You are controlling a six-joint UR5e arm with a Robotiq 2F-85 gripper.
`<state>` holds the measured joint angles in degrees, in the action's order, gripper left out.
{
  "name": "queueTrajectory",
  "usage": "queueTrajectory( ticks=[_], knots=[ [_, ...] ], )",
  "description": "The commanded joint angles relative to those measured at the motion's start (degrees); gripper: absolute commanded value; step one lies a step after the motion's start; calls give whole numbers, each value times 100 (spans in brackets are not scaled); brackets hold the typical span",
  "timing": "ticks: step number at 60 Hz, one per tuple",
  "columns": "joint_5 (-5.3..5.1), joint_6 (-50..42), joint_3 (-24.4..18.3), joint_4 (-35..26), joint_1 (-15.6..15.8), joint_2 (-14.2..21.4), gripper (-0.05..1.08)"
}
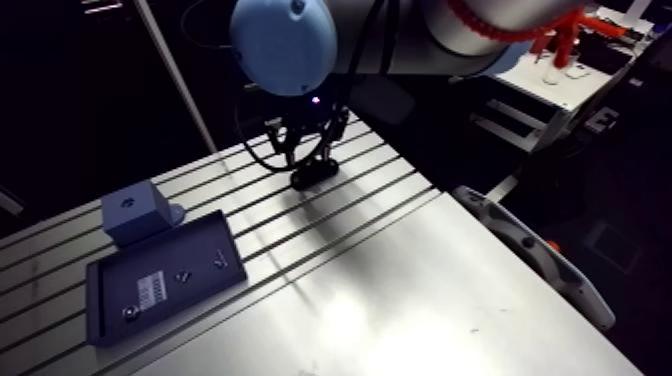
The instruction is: Pick up the M10 bolt and insert it into the hex recess until seated.
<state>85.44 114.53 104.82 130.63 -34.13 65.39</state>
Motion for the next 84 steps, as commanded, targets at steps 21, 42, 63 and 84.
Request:
queueTrajectory(
  ticks=[21,42,63,84],
  knots=[
    [-5,-5,16,149,28,-5,42],
    [-6,-5,8,161,28,-14,51],
    [-6,-5,16,161,37,-23,53],
    [-6,-5,8,161,37,-23,57]
  ],
)
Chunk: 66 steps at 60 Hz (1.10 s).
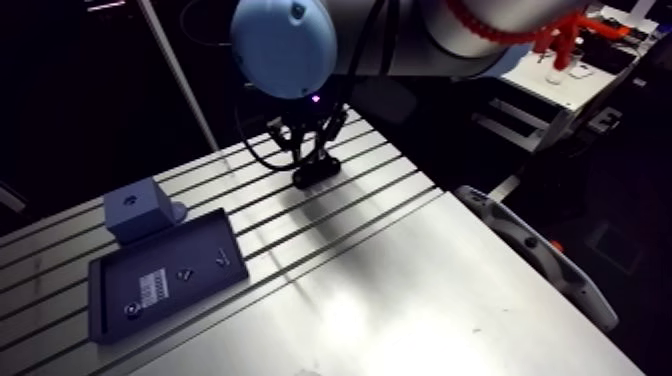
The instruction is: Pick up the M10 bolt and insert it into the hex recess until seated.
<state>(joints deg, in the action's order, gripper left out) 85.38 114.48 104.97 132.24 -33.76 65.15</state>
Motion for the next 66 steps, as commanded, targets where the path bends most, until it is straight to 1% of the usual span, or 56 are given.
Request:
queueTrajectory(
  ticks=[1,44,66],
  knots=[
    [0,0,-7,0,1,1,58],
    [9,-9,2,0,9,-8,65],
    [16,-1,2,-7,9,-8,67]
  ],
)
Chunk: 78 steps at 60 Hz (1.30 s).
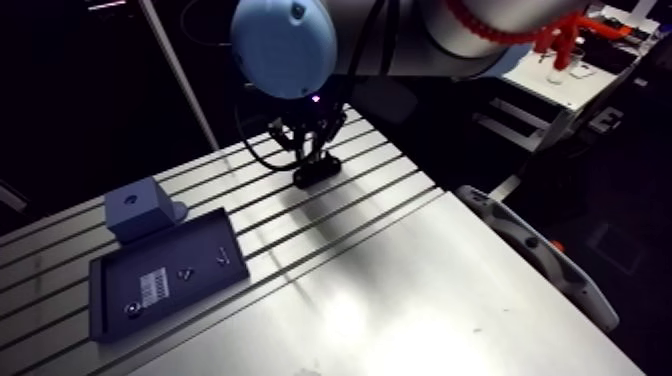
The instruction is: Pick up the M10 bolt and insert it into the hex recess until seated.
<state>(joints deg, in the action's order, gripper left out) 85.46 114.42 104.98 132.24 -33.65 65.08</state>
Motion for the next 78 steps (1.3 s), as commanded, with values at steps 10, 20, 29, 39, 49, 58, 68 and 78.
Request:
queueTrajectory(
  ticks=[10,20,29,39,49,58,68,78],
  knots=[
    [10,7,0,-8,-2,0,68],
    [10,7,0,-8,5,-9,68],
    [10,7,0,-8,6,-9,70],
    [10,15,0,-8,6,7,71],
    [1,15,-8,-8,47,26,72],
    [-6,15,-17,-8,85,52,73],
    [-9,15,-51,-25,85,87,73],
    [9,23,-95,-51,85,240,73]
  ],
)
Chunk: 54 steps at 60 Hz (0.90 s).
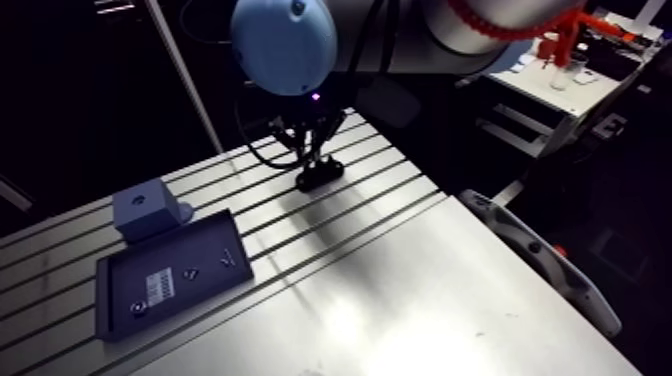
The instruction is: Pick up the M10 bolt and insert it into the hex recess until seated.
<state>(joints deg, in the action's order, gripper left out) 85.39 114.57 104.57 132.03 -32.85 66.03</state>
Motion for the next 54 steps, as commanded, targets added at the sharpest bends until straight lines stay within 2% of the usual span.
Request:
queueTrajectory(
  ticks=[1,19,38,54],
  knots=[
    [17,9,-62,-32,6,172,73],
    [8,88,-245,-195,59,388,73],
    [-18,156,-569,-553,319,482,75],
    [-20,518,-863,-1193,535,617,77]
  ],
)
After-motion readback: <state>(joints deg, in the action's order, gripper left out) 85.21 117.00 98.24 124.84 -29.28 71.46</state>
